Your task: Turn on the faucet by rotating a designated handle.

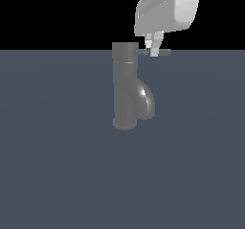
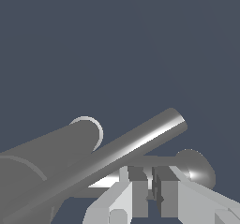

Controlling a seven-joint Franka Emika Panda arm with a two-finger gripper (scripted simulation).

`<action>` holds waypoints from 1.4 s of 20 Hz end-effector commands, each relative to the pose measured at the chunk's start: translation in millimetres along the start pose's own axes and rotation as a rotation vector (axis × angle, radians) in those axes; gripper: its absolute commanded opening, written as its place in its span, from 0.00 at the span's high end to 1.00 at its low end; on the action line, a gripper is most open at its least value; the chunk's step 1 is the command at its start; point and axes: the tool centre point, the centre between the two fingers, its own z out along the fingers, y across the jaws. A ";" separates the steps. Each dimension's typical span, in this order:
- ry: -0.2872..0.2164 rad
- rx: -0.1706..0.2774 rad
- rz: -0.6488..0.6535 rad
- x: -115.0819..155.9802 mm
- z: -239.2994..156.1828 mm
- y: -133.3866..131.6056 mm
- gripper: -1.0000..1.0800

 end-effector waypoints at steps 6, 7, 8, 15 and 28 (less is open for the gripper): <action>0.000 0.001 0.003 10.5 -0.1 -6.5 1.00; 0.000 0.001 0.004 12.5 -0.1 -8.2 1.00; 0.000 0.001 0.005 14.4 -0.1 -9.8 1.00; 0.000 0.001 0.009 27.5 -0.1 -21.2 1.00; 0.001 0.001 0.017 50.4 -0.1 -41.2 1.00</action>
